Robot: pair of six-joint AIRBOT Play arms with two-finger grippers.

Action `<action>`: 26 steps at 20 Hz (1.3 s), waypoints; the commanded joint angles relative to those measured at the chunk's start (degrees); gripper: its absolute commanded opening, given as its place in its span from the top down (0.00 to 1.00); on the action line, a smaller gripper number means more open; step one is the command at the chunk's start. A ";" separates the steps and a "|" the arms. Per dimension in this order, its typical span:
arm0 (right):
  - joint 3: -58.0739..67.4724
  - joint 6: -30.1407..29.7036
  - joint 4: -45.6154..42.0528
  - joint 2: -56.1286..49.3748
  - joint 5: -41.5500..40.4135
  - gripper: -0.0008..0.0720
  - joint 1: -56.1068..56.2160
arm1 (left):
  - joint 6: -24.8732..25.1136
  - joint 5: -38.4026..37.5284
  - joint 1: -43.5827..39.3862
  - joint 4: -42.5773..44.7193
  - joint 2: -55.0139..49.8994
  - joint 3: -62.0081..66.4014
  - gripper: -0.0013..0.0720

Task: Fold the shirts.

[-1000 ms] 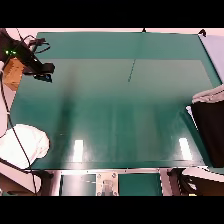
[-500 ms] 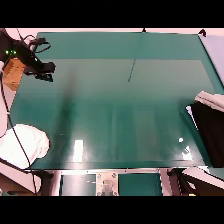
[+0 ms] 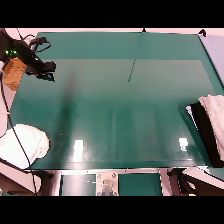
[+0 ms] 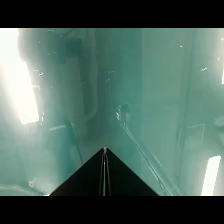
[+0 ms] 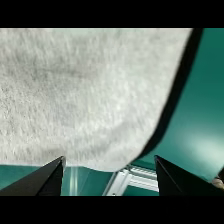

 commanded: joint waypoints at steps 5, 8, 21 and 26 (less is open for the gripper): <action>6.51 -4.52 24.85 -0.24 -6.19 0.96 13.77 | 0.39 -4.81 -1.14 -1.95 0.13 0.04 0.95; 5.66 -6.19 24.59 2.58 -6.34 0.97 25.81 | 0.04 -3.91 -4.42 -1.88 4.83 -6.51 0.95; -30.40 -3.54 26.53 30.36 -17.05 0.97 61.59 | -4.22 12.41 -7.52 1.73 51.04 -62.03 0.95; -30.42 -3.54 26.51 30.34 -17.07 0.97 61.79 | -4.70 14.05 -7.52 1.92 51.12 -62.01 0.95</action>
